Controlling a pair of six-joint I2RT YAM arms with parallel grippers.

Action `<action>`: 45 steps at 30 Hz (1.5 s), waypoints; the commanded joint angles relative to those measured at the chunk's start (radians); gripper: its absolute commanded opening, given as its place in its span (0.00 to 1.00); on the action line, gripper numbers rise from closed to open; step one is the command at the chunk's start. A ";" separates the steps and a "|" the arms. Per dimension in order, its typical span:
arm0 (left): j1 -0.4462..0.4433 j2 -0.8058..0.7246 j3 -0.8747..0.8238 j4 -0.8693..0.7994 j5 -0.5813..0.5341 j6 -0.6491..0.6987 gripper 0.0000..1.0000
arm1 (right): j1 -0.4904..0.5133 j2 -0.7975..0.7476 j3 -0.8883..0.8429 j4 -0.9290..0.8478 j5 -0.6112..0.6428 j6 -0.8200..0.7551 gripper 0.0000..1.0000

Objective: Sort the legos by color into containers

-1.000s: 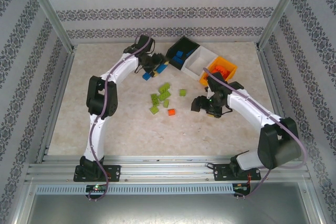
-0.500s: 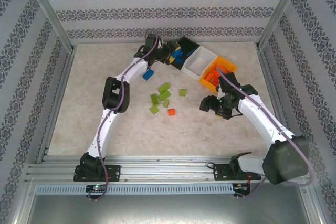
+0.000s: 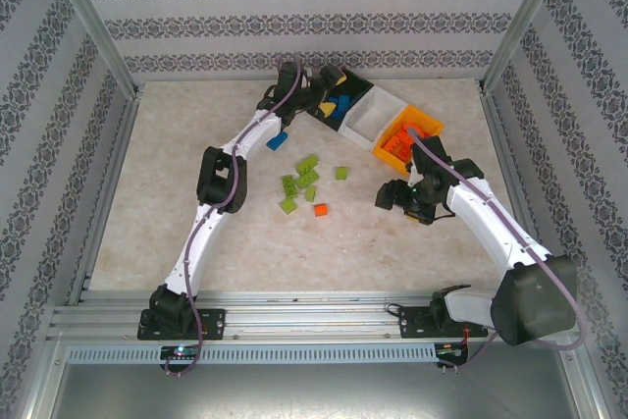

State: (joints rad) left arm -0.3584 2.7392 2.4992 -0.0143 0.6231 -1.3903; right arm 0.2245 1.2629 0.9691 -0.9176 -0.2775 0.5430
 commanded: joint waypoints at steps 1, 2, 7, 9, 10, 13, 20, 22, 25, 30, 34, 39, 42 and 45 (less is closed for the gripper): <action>-0.001 -0.040 0.038 -0.057 0.032 0.057 1.00 | -0.009 -0.020 -0.017 -0.014 -0.002 -0.010 0.78; -0.001 -0.062 0.037 -0.131 0.035 0.108 1.00 | -0.009 -0.020 -0.018 -0.008 -0.007 -0.006 0.78; 0.004 -0.218 0.033 -0.604 -0.042 0.505 1.00 | 0.005 -0.022 -0.039 0.035 -0.028 0.024 0.78; 0.005 -0.279 0.034 -0.817 -0.152 0.702 1.00 | 0.020 -0.019 -0.047 0.051 -0.034 0.039 0.78; 0.005 -0.299 0.033 -0.894 -0.215 0.782 1.00 | 0.030 -0.016 -0.049 0.059 -0.034 0.045 0.78; 0.005 -0.338 0.033 -1.107 -0.415 1.012 1.00 | 0.062 0.002 -0.042 0.078 -0.032 0.061 0.78; 0.040 -0.366 -0.081 -1.194 -0.601 1.260 0.96 | 0.138 0.045 0.020 0.064 -0.012 0.073 0.78; 0.047 -0.353 -0.086 -1.190 -0.598 1.290 0.94 | 0.150 0.046 0.036 0.048 -0.007 0.071 0.78; 0.048 -0.328 -0.085 -1.170 -0.602 1.328 0.92 | 0.160 0.036 0.045 0.023 0.001 0.071 0.78; 0.049 -0.281 -0.077 -1.131 -0.612 1.355 0.91 | 0.163 0.004 0.048 -0.018 0.025 0.072 0.78; 0.049 -0.239 -0.064 -1.122 -0.581 1.341 0.90 | 0.164 -0.012 0.052 -0.044 0.038 0.075 0.78; 0.050 -0.200 -0.061 -1.104 -0.578 1.341 0.88 | 0.164 -0.018 0.067 -0.068 0.051 0.079 0.77; 0.051 -0.180 -0.050 -1.097 -0.575 1.339 0.87 | 0.164 -0.020 0.075 -0.083 0.060 0.075 0.78; 0.053 -0.161 -0.041 -1.094 -0.565 1.329 0.84 | 0.164 -0.021 0.080 -0.092 0.065 0.074 0.78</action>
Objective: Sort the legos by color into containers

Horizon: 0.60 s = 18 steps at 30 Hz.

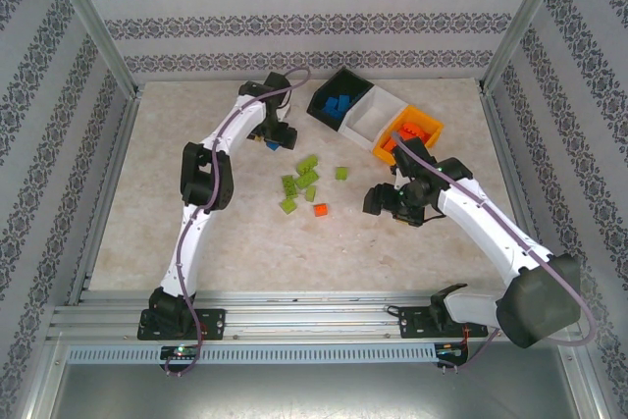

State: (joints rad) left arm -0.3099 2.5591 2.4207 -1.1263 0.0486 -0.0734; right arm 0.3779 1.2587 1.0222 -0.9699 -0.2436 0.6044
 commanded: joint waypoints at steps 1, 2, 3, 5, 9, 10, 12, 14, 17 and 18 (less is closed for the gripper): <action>0.005 0.024 0.038 0.019 0.013 0.011 0.82 | 0.011 -0.015 0.030 -0.042 0.033 0.012 0.78; 0.005 0.028 0.038 0.020 0.015 0.007 0.82 | 0.010 -0.015 0.031 -0.043 0.033 0.013 0.78; 0.004 0.032 0.038 0.018 0.017 0.005 0.81 | 0.010 -0.012 0.033 -0.044 0.035 0.011 0.77; 0.004 0.039 0.037 0.019 0.019 0.002 0.78 | 0.011 -0.009 0.036 -0.046 0.033 0.010 0.78; 0.005 0.048 0.037 0.017 0.012 -0.001 0.72 | 0.011 -0.001 0.042 -0.049 0.033 0.007 0.78; 0.004 0.050 0.037 0.018 0.012 0.000 0.70 | 0.012 -0.001 0.043 -0.050 0.033 0.005 0.78; 0.004 0.052 0.038 0.018 0.013 -0.002 0.68 | 0.012 -0.001 0.045 -0.052 0.033 0.005 0.77; 0.004 0.056 0.037 0.020 0.016 -0.006 0.64 | 0.012 0.000 0.045 -0.054 0.033 0.003 0.78; 0.005 0.056 0.037 0.019 0.024 -0.014 0.57 | 0.013 -0.001 0.045 -0.057 0.033 0.001 0.78; 0.004 0.056 0.037 0.019 0.026 -0.015 0.55 | 0.013 -0.001 0.045 -0.057 0.033 0.000 0.77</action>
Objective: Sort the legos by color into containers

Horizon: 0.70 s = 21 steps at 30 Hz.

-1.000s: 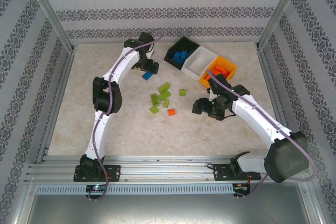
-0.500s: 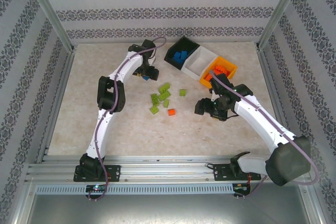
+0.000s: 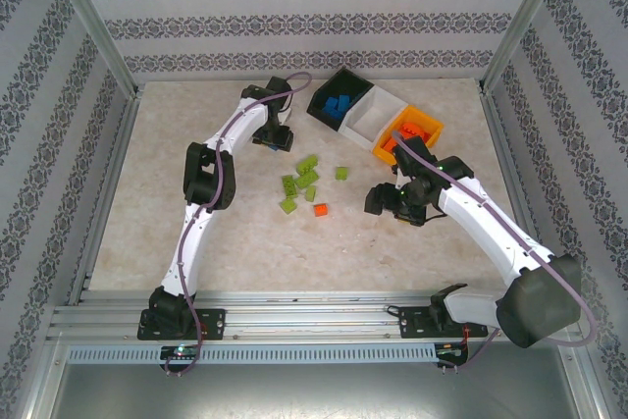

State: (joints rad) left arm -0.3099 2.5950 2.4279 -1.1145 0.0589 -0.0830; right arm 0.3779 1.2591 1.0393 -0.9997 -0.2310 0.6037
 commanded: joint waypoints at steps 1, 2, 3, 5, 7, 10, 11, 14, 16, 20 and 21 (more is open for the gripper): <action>0.004 0.020 0.030 0.005 0.015 -0.007 0.52 | 0.012 -0.001 0.027 -0.027 0.020 0.001 0.78; 0.004 0.019 0.029 0.003 0.015 -0.010 0.50 | 0.013 -0.001 0.028 -0.027 0.019 0.001 0.77; 0.004 0.017 0.029 0.001 0.016 -0.013 0.47 | 0.012 0.000 0.026 -0.025 0.020 0.001 0.78; 0.004 0.013 0.025 -0.001 0.023 -0.021 0.45 | 0.012 -0.001 0.025 -0.022 0.019 0.002 0.78; 0.003 0.006 0.020 -0.003 0.042 -0.031 0.41 | 0.012 -0.001 0.024 -0.017 0.017 0.003 0.77; 0.002 -0.010 0.005 -0.008 0.055 -0.044 0.37 | 0.012 -0.001 0.018 -0.011 0.016 0.006 0.78; 0.000 -0.018 -0.004 -0.006 0.060 -0.047 0.37 | 0.012 -0.003 0.018 -0.008 0.015 0.008 0.78; -0.002 -0.053 -0.041 0.003 0.072 -0.060 0.37 | 0.013 -0.009 0.010 0.003 0.015 0.017 0.78; -0.003 -0.085 -0.066 0.011 0.087 -0.072 0.37 | 0.013 -0.015 0.004 0.013 0.015 0.023 0.78; -0.002 -0.161 -0.100 0.045 0.135 -0.106 0.37 | 0.014 -0.027 -0.011 0.027 0.020 0.031 0.77; -0.002 -0.180 -0.108 0.066 0.164 -0.119 0.37 | 0.014 -0.030 -0.015 0.031 0.021 0.033 0.78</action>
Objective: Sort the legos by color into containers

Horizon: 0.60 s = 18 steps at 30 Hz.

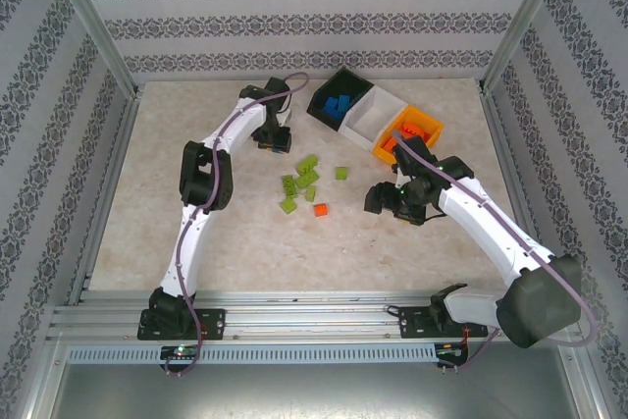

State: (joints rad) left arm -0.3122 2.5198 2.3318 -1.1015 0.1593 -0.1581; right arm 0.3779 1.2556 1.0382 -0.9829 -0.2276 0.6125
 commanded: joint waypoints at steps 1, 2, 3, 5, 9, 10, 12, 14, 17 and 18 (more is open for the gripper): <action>0.001 -0.118 -0.019 0.076 0.100 -0.062 0.36 | 0.014 -0.030 -0.016 0.016 0.021 0.025 0.77; -0.001 -0.131 -0.023 0.096 0.128 -0.077 0.36 | 0.014 -0.032 -0.018 0.018 0.023 0.027 0.77; -0.004 -0.142 -0.026 0.120 0.160 -0.095 0.36 | 0.014 -0.035 -0.020 0.019 0.025 0.027 0.77; -0.012 -0.159 -0.026 0.172 0.203 -0.120 0.36 | 0.011 -0.042 -0.022 0.020 0.031 0.029 0.77; -0.022 -0.168 -0.028 0.344 0.334 -0.218 0.36 | -0.005 -0.070 -0.030 0.012 0.038 0.029 0.78; -0.023 -0.162 -0.031 0.401 0.362 -0.260 0.36 | -0.013 -0.079 -0.034 0.010 0.038 0.028 0.77; -0.023 -0.141 -0.029 0.514 0.421 -0.347 0.36 | -0.030 -0.097 -0.041 0.003 0.036 0.026 0.78; -0.023 -0.109 -0.021 0.633 0.471 -0.450 0.36 | -0.053 -0.116 -0.047 -0.005 0.035 0.021 0.78; -0.023 -0.041 0.013 0.794 0.531 -0.606 0.35 | -0.087 -0.147 -0.058 -0.018 0.030 0.009 0.78; -0.023 -0.018 0.026 0.837 0.546 -0.650 0.36 | -0.098 -0.155 -0.062 -0.023 0.028 0.005 0.77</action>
State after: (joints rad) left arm -0.3328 2.4245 2.3260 -0.5011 0.6033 -0.6018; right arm 0.3027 1.1339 0.9997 -0.9730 -0.2138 0.6258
